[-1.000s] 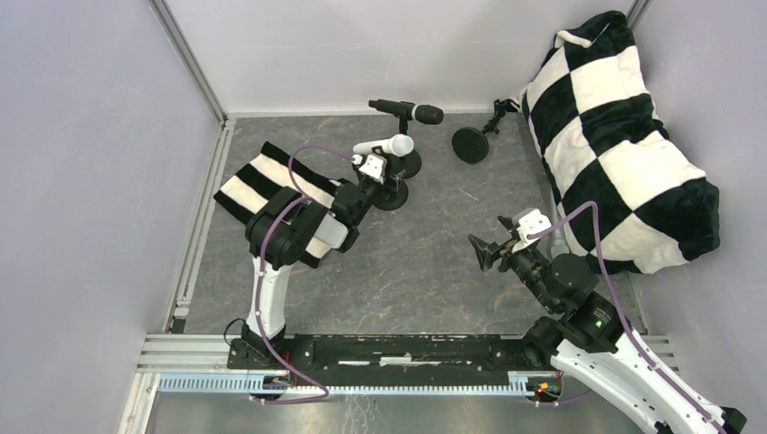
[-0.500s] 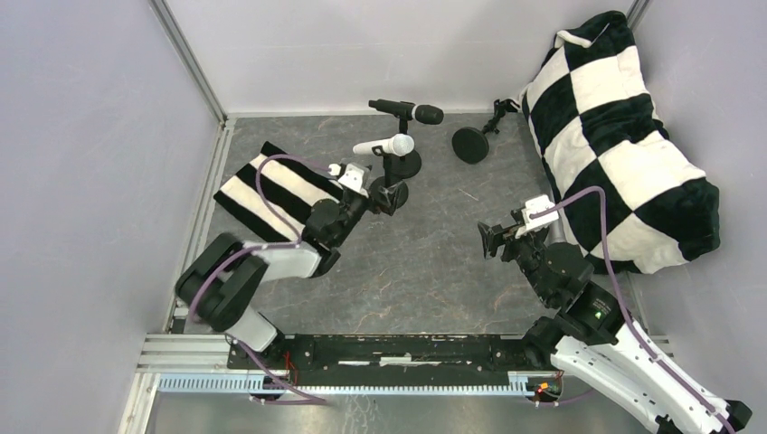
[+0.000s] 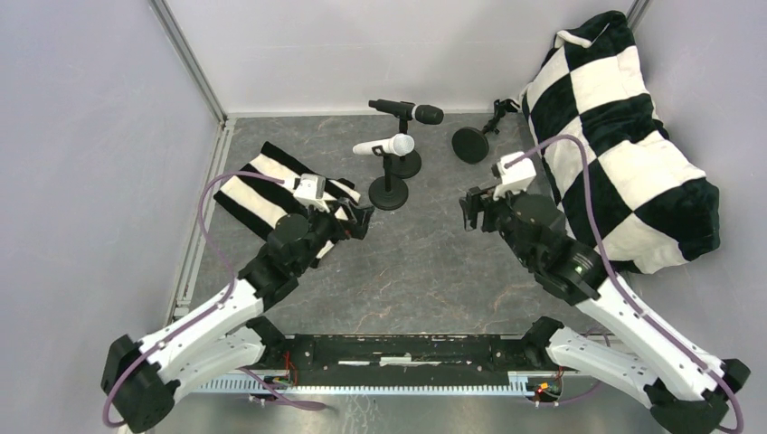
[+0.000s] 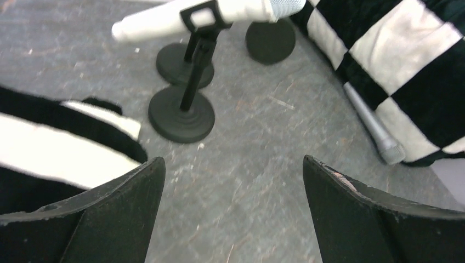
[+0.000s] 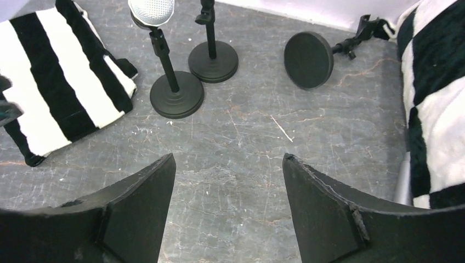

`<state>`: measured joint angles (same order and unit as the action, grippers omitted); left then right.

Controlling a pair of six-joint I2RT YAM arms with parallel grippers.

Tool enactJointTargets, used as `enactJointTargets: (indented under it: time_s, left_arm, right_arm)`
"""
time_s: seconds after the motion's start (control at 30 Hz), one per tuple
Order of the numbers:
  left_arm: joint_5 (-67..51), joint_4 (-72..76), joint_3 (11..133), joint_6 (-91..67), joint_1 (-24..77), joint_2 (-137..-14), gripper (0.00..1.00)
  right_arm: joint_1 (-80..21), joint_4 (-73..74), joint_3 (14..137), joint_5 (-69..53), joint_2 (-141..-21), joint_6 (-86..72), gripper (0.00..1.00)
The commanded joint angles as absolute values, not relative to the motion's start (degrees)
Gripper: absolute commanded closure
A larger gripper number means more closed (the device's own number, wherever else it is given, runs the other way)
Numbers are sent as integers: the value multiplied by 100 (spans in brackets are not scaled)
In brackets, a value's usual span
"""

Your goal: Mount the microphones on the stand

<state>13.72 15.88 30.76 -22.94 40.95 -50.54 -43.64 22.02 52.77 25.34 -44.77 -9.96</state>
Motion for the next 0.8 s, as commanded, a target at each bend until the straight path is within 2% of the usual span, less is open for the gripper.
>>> enactJointTargets:
  time_s: [0.0,0.17,0.4,0.57,0.77]
  left_arm:
    - [1591,-713,3554,-2554,4113,-4459,0]
    - [1592,-1977,3946,-2275,4113,-3970,0]
    - [1271,-2864,4147,-1831,4109,-3782,0]
    - [1327,-2974,4107,-1645,4115,-3721,0]
    - [954,-2608,3823,-1476,4113,-3489,0]
  right_arm:
    - [-4043,2291,5767,2153,-5044,-1120,22]
    - [-2720,1893,5697,859,-5524,-1252,21]
    - [-773,412,5386,-1061,-6465,-2157,21]
    - [-274,-507,5587,-793,-7413,-3076,22]
    - [-207,-616,6708,-223,-9019,-3720,22]
